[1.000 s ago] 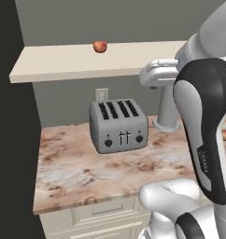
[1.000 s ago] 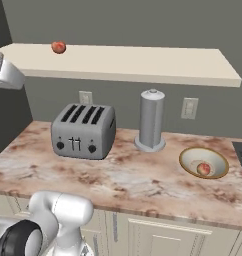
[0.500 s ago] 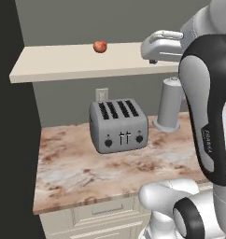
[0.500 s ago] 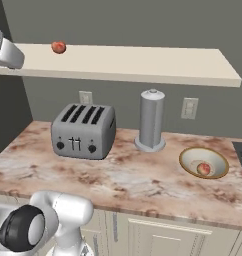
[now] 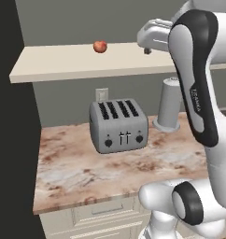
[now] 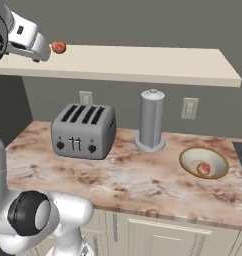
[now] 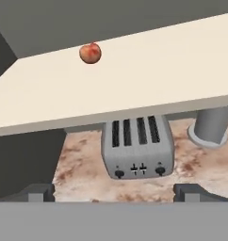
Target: Pick the peachs from the cabinet and place them in one bowl. Pick the squash from the sink and place it in the other bowl.
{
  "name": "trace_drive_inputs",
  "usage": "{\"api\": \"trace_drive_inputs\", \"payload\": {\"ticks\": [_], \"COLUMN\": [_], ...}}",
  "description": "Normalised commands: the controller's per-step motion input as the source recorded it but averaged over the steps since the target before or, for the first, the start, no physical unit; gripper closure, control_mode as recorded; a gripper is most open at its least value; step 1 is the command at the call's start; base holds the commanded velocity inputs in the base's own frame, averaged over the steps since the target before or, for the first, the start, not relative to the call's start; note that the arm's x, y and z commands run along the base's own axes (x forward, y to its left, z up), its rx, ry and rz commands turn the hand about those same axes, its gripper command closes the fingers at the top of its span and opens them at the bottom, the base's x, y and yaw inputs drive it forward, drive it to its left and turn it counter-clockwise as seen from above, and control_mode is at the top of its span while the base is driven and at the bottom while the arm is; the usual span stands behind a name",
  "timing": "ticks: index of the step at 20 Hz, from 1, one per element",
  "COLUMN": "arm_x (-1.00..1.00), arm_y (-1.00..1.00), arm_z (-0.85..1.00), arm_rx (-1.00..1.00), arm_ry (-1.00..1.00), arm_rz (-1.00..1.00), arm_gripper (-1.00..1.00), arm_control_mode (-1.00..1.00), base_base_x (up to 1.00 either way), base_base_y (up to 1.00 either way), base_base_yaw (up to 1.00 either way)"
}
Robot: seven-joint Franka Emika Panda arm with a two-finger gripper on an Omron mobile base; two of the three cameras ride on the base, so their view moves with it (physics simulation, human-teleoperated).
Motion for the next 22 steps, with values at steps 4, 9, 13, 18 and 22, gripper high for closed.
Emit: {"api": "trace_drive_inputs", "payload": {"ticks": [4,9,13,18,22], "arm_x": [1.0,0.65,0.42,0.51,0.42], "arm_y": [0.2,0.51,0.31,0.03,0.01], "arm_z": [-0.09,0.33,-0.14,-0.36,-0.02], "arm_rx": [0.0,0.0,-0.01,-0.01,-0.01], "arm_ry": [0.08,0.0,-0.03,-0.12,-0.2], "arm_rz": [-0.01,0.0,0.0,0.0,0.0], "arm_gripper": [-1.0,-1.0,-1.0,-1.0,-1.0], "arm_control_mode": [-1.0,-1.0,-1.0,-1.0,-1.0], "base_base_x": [0.0,0.0,0.0,0.0,0.0], "base_base_y": [0.0,0.0,0.0,0.0,0.0], "base_base_yaw": [0.0,0.0,0.0,0.0,0.0]}}
